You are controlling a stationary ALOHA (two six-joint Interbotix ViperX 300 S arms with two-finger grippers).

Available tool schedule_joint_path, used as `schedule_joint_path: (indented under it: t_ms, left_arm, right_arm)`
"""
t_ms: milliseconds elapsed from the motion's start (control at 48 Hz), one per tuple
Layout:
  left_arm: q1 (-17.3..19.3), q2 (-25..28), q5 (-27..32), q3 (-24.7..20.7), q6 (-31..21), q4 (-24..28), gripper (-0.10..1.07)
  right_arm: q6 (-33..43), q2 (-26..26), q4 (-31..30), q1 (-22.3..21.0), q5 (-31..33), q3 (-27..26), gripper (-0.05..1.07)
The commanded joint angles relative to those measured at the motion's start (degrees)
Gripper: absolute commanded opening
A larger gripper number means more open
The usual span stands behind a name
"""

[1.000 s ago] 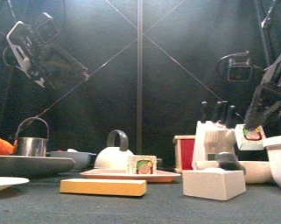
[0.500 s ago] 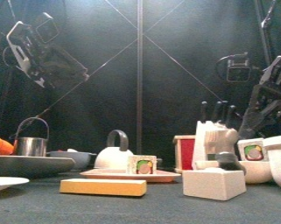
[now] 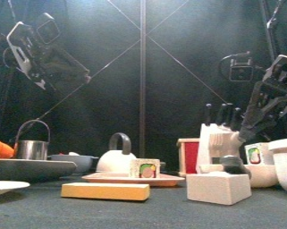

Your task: Place white sushi piece in pan

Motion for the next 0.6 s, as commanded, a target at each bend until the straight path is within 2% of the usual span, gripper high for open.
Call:
schedule_joint_path:
  t_ms: [0, 333, 583]
  left_arm:
    - [0.0, -0.1, -0.2, -0.6, 0.0, 0.0, 0.66]
    - [-0.1, -0.2, -0.3, -0.6, 0.0, 0.0, 0.66]
    - [-0.1, -0.2, -0.2, -0.9, 0.0, 0.0, 0.66]
  right_arm:
    - [-0.1, -0.5, -0.1, 0.1, 0.0, -1.2, 0.88]
    - [-0.1, 1.6, 0.3, 1.5, -0.3, -4.5, 0.88]
    - [0.1, 7.3, 1.1, 2.0, 0.9, -14.1, 0.88]
